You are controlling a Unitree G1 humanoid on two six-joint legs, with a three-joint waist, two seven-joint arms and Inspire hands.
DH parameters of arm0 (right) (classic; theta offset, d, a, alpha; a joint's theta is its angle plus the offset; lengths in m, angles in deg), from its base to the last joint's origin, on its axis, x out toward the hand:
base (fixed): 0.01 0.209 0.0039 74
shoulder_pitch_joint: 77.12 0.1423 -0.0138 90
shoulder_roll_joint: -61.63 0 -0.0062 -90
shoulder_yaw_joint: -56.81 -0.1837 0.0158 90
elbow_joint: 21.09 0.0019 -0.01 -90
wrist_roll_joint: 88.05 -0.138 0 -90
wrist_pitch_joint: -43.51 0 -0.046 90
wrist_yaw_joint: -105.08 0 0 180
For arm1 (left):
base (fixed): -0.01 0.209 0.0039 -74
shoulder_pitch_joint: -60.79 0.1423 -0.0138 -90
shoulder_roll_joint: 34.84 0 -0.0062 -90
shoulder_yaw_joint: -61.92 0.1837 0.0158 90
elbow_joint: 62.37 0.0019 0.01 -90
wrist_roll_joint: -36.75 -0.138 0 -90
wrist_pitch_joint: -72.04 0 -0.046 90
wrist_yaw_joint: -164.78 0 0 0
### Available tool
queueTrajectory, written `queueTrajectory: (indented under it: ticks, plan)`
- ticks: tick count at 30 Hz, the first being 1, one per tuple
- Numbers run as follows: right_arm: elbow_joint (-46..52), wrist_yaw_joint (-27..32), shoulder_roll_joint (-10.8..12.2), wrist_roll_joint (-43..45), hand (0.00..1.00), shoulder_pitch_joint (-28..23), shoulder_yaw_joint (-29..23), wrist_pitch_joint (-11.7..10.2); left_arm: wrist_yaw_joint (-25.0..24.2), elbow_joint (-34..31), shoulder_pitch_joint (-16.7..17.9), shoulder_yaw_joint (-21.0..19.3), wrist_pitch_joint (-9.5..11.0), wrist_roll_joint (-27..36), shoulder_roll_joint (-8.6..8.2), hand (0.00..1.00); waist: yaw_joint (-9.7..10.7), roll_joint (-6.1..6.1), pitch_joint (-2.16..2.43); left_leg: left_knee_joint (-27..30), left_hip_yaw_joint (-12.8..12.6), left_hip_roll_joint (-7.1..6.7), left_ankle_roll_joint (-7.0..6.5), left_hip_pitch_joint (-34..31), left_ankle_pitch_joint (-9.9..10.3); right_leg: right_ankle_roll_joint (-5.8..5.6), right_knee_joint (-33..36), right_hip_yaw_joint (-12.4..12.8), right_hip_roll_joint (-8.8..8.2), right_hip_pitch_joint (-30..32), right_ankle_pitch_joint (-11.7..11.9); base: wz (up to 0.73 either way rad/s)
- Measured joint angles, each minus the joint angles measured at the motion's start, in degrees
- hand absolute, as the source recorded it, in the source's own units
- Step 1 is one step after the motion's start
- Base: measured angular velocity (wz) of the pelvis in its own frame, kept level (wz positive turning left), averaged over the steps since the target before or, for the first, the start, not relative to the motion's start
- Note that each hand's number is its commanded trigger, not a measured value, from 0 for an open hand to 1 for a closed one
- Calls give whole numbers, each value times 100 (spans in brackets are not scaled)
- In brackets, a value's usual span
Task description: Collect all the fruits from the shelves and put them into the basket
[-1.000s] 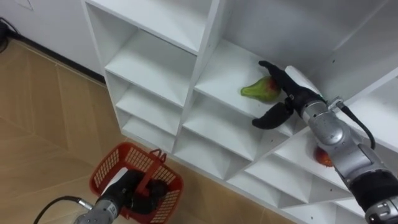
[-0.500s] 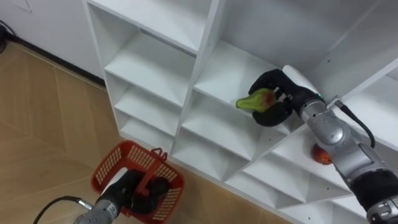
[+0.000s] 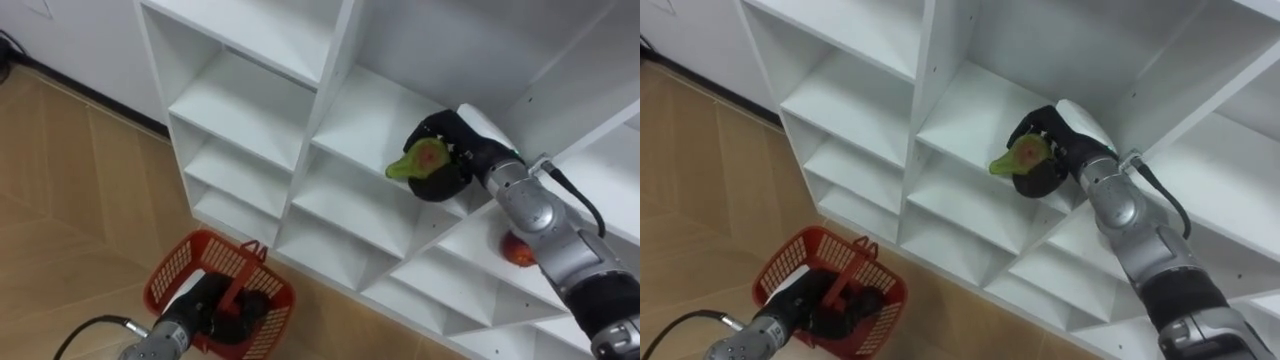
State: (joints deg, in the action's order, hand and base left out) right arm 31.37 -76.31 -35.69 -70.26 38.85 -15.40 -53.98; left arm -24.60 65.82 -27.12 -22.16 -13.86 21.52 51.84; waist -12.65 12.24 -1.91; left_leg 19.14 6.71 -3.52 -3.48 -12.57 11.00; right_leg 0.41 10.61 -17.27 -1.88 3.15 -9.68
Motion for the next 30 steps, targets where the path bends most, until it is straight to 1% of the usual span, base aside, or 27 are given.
queueTrajectory:
  ticks: [5,9,12,15,16,17,18,19,21,24,26,27,28,30]
  plan:
    - [-3,0,0,6,100,0,-13,-5,2,-12,0,-4,0,-2,4,100,1,-3,-2,0,2,0,0,-3,0,0,0,0,1,1,0,0]
    - [0,-1,2,11,100,0,-13,-5,20,-48,0,1,0,-4,4,100,7,-7,-5,0,-3,2,0,-1,0,0,0,5,0,2,0,0]
    - [12,-6,12,51,100,-1,-13,-6,30,-65,0,3,0,-1,-23,100,11,-16,-11,0,-29,6,0,4,0,0,2,58,0,10,0,-3]
    - [182,-17,23,73,100,-27,-13,52,45,-68,0,11,0,3,-61,100,9,-20,-14,-26,-53,10,0,0,0,0,3,88,2,31,0,-5]
    - [288,-34,37,73,100,-30,-13,115,46,-59,-1,101,0,3,-50,100,36,-21,-13,-30,-54,10,0,3,0,0,3,86,2,32,0,0]
    - [336,-44,39,72,100,-30,-13,132,45,-56,-2,103,0,3,-42,100,48,-23,-12,-25,-55,11,0,5,0,0,3,87,2,32,0,0]
    - [447,-63,41,68,100,-30,-13,138,43,-52,-2,137,0,6,-46,100,107,-30,-10,-23,-54,11,0,6,0,0,3,95,4,32,0,0]
    - [561,-63,67,64,100,-29,-13,135,46,-41,-3,216,0,7,-47,100,130,-42,-7,-22,-54,11,0,8,0,0,2,97,4,30,0,0]
    - [697,-63,110,64,100,-30,-13,127,35,-33,-8,229,0,6,-56,100,175,-74,-7,-23,-64,11,0,24,0,0,2,122,2,21,0,-2]
    - [781,-63,144,56,100,-31,-13,115,29,-26,-20,223,0,-2,-121,100,204,-124,-2,-37,-116,14,-1,36,0,-1,0,148,1,23,0,-6]
    - [815,-64,215,44,100,-31,-13,117,31,-26,-44,215,0,-6,-152,100,202,-128,-1,-45,-147,37,0,32,0,0,4,195,10,51,0,-14]
    - [897,-69,289,46,100,-32,-13,119,34,-26,-57,213,0,-5,-155,100,203,-134,2,-52,-193,55,0,20,0,2,15,278,23,90,1,-19]
    - [969,-74,364,46,100,-33,-13,113,33,-26,-68,214,0,-5,-164,100,223,-149,2,-56,-225,68,0,16,0,10,14,304,33,105,6,-16]
    - [1021,-93,438,45,100,-41,-12,112,33,-27,-89,222,0,-3,-175,100,269,-180,10,-58,-248,78,1,25,0,19,12,321,34,105,12,-8]
